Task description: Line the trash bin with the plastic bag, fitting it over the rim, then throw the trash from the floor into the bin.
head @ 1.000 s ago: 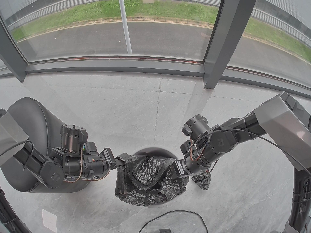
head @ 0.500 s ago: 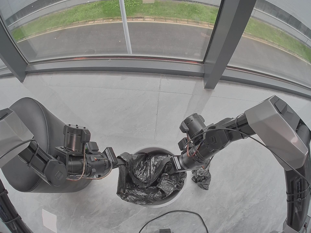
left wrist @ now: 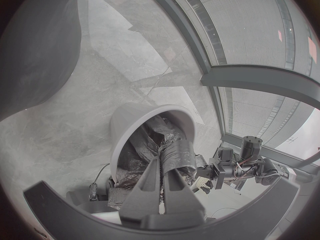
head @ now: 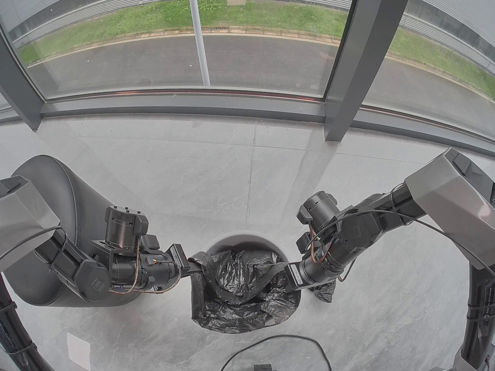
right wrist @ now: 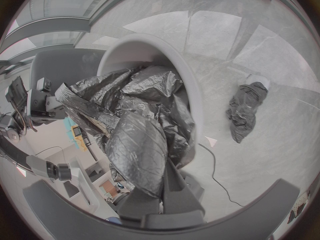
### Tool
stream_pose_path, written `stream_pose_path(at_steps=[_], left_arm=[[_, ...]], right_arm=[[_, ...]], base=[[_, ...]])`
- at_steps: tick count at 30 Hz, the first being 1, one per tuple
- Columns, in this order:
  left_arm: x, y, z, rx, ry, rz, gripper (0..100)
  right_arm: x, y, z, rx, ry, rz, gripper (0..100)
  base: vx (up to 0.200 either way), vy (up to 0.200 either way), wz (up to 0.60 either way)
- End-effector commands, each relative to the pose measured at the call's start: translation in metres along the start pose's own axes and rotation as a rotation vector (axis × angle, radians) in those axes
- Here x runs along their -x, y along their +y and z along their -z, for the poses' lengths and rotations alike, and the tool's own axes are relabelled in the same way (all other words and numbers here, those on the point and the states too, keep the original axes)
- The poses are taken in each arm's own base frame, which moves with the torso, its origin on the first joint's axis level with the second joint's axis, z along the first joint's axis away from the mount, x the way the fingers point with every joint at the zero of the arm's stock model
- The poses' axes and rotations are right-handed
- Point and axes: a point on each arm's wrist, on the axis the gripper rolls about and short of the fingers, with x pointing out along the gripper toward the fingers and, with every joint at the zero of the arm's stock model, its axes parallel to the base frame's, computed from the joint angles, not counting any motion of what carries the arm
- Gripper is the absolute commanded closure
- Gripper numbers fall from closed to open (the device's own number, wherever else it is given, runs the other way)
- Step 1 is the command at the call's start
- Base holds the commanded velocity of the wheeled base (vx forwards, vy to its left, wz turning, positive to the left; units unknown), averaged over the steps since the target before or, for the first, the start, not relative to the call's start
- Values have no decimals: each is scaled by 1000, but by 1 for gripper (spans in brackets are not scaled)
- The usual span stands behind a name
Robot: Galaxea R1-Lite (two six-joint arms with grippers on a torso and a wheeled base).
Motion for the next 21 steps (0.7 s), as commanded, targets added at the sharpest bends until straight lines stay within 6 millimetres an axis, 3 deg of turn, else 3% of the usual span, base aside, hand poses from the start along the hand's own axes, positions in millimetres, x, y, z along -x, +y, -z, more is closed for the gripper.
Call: stream_pose_path(at_steps=[1,8,21], left_arm=[[-11,5,3,7,27,-18,100],[-15,6,6,7,40,-25,100],[-13,2,-2,0,-15,28,100]], right_arm=[[3,-2,10,-4,13,40,100],[-3,-6,15,-7,39,56,100],[-11,-6,4,14,-77,25,100]], base=[[0,0,0],[0,0,0],[0,0,0]])
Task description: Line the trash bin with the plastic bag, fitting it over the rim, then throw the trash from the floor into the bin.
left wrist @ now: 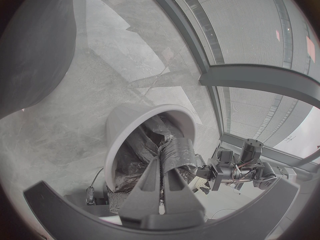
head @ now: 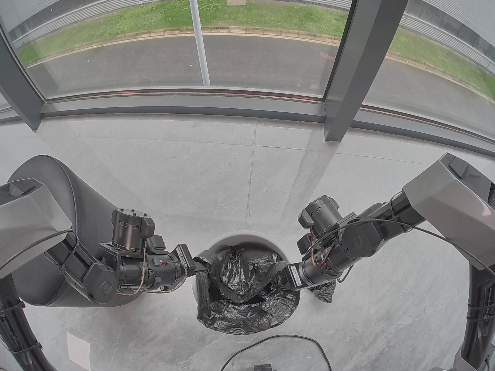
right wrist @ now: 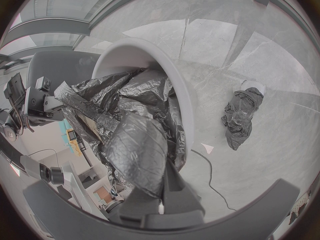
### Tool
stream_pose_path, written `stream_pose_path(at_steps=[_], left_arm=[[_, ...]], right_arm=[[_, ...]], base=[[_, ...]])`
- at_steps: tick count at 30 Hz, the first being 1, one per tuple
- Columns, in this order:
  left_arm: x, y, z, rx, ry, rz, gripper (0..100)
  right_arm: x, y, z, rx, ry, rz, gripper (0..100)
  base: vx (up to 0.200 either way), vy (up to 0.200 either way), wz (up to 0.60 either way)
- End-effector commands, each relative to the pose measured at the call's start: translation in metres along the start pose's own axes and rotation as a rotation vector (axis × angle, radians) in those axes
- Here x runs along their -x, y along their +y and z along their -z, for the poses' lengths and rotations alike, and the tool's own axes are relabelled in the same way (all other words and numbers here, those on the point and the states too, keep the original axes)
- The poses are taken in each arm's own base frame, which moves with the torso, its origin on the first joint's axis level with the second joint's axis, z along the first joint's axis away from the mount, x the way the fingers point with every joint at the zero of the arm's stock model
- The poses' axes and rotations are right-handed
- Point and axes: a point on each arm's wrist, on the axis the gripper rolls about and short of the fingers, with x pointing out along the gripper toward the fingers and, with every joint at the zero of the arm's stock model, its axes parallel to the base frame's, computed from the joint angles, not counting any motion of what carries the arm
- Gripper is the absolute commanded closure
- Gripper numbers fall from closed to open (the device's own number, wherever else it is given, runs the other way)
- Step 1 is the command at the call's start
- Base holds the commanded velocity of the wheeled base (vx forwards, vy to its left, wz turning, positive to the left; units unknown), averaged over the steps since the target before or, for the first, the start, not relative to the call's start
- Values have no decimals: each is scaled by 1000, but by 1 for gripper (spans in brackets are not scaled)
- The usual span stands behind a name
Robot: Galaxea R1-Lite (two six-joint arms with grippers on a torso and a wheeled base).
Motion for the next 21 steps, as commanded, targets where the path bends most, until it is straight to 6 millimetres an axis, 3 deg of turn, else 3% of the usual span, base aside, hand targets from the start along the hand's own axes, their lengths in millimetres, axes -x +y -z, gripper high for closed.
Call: stream_pose_path(at_steps=[1,21], left_arm=[[1,0,-2,9,-12,8,100],[0,1,-1,11,-9,8,100]], right_arm=[[-4,-1,1,-2,3,0,100],[-7,-6,11,-10,29,12,100]], base=[[0,0,0],[0,0,0]])
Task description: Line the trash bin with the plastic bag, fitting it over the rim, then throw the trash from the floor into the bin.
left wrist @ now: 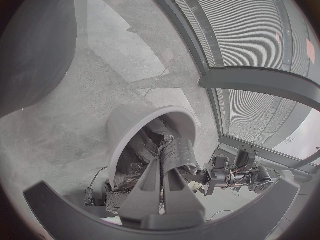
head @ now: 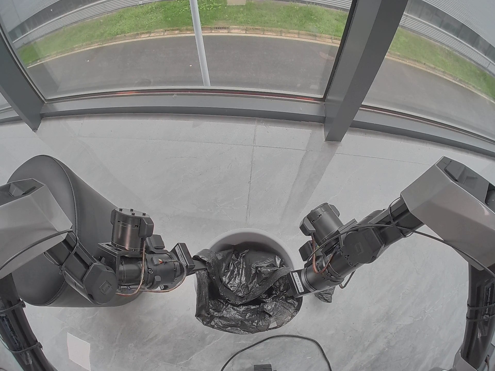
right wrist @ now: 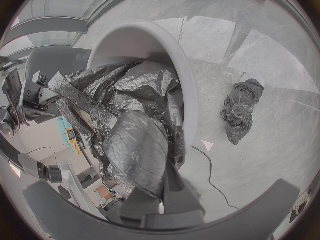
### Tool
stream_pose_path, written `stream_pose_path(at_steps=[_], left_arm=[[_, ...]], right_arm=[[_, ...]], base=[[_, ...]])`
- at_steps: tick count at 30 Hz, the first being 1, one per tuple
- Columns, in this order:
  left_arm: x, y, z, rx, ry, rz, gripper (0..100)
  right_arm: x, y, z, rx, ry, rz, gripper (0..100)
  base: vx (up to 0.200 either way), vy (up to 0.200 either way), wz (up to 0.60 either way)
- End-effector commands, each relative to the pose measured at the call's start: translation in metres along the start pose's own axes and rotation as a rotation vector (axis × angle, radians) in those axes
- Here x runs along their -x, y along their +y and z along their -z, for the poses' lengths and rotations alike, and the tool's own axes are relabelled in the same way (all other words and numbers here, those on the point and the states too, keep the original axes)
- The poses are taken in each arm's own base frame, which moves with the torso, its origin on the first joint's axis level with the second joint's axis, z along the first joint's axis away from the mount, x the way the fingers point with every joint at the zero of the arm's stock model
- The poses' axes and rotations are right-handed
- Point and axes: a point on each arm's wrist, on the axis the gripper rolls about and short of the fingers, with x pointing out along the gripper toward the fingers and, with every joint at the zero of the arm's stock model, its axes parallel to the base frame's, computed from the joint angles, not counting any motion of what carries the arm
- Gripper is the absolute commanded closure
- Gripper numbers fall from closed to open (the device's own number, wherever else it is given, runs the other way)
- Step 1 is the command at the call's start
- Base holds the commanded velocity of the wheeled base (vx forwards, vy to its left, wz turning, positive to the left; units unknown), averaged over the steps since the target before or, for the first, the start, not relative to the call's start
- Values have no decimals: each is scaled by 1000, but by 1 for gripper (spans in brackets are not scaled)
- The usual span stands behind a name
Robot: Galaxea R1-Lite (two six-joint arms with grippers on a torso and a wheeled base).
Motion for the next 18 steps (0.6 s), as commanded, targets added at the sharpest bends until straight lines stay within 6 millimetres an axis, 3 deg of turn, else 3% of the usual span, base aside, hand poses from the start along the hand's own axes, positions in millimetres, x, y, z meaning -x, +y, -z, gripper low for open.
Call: stream_pose_path(at_steps=[1,18], left_arm=[[0,1,1,2,3,-2,100],[0,1,1,4,4,-3,100]], right_arm=[[0,-1,2,-1,5,1,100],[12,18,10,6,-13,27,100]], base=[[0,0,0],[0,0,0]])
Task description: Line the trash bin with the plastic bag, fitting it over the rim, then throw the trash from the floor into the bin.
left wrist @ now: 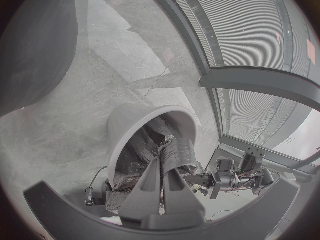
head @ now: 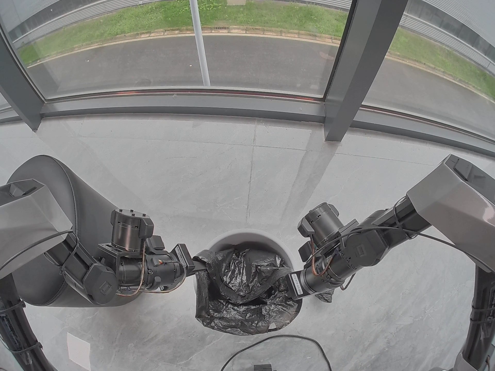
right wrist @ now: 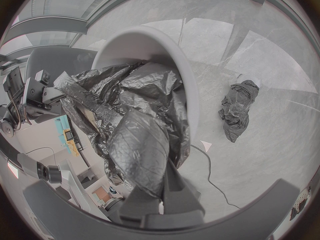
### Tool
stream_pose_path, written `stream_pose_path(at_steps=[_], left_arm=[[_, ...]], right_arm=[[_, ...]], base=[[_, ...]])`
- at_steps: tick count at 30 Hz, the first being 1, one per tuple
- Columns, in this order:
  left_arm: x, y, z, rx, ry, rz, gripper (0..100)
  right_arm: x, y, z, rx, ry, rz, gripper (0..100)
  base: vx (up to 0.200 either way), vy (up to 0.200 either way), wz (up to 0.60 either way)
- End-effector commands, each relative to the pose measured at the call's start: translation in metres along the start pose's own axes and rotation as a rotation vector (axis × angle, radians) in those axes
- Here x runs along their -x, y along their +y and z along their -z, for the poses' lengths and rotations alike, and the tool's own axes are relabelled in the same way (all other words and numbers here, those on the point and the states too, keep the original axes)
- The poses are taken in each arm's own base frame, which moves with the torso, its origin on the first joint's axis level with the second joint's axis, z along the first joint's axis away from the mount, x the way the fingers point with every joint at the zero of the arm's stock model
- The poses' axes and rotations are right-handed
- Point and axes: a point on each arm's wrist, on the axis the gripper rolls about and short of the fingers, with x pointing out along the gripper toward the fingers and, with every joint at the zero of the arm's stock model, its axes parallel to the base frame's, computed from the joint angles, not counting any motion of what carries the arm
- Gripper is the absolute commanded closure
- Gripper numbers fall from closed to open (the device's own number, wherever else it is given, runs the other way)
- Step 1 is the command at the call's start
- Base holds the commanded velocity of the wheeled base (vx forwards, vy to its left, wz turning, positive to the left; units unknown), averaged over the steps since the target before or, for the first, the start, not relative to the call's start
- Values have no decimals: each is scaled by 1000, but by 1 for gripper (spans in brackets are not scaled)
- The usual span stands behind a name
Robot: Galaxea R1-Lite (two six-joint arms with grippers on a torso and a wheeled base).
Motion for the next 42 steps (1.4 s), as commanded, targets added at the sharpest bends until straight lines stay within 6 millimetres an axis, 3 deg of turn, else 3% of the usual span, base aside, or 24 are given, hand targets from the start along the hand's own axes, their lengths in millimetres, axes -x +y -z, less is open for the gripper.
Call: stream_pose_path(at_steps=[1,26,27,35,42], left_arm=[[0,0,0,1,0,-1,100],[-1,0,0,0,1,0,100],[-1,0,0,1,1,0,100],[-1,0,0,0,1,0,100],[0,0,0,1,0,1,100]], right_arm=[[2,6,4,8,1,3,100],[-5,-4,20,-6,41,61,100],[-6,-4,21,-6,38,62,0],[-4,-6,23,-8,22,56,0],[30,-3,20,-18,-53,36,0]], base=[[0,0,0],[0,0,0],[0,0,0],[0,0,0],[0,0,0]])
